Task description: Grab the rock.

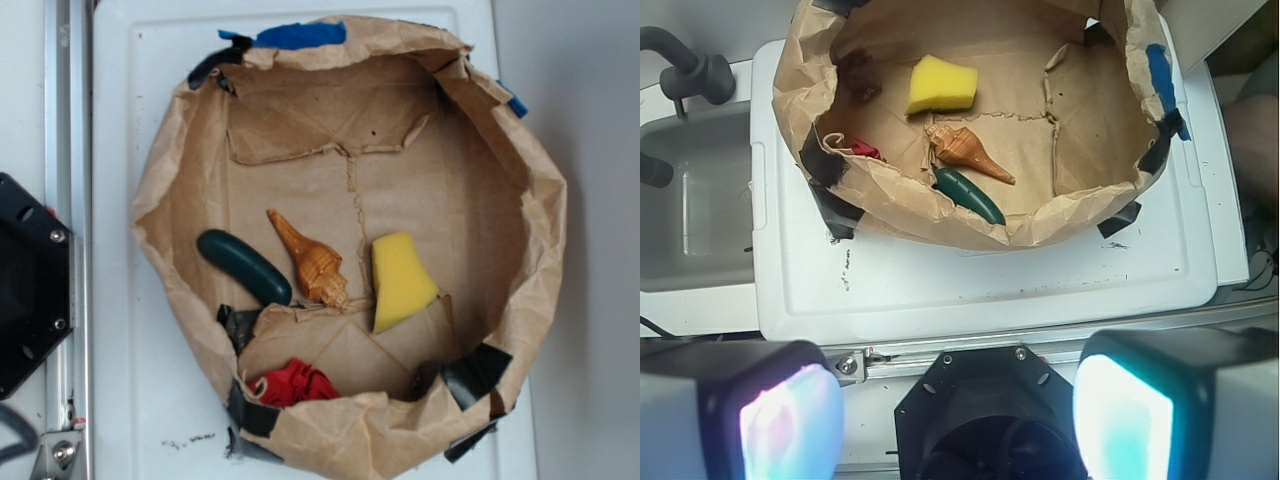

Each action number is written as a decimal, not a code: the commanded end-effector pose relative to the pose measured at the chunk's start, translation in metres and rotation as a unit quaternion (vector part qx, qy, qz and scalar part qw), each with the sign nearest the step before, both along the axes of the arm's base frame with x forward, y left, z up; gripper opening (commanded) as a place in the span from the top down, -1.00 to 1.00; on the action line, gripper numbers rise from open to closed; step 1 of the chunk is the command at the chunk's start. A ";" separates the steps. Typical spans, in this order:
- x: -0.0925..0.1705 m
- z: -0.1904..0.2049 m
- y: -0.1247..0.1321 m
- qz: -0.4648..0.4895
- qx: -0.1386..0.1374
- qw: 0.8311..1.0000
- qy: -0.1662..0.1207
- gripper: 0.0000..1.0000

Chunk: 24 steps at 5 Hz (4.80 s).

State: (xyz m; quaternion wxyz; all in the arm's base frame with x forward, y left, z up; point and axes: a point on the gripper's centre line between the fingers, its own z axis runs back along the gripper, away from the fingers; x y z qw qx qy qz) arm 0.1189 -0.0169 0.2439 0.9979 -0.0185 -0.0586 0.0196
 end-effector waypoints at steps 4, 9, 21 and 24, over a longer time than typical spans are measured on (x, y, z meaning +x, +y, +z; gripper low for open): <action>0.063 -0.008 0.003 -0.049 -0.031 0.997 -0.056 -1.00; 0.172 -0.080 -0.026 -0.288 -0.051 0.954 -0.072 -1.00; 0.178 -0.177 -0.058 -0.456 -0.015 0.880 -0.128 -1.00; 0.184 -0.168 -0.064 -0.471 -0.041 0.859 -0.197 -1.00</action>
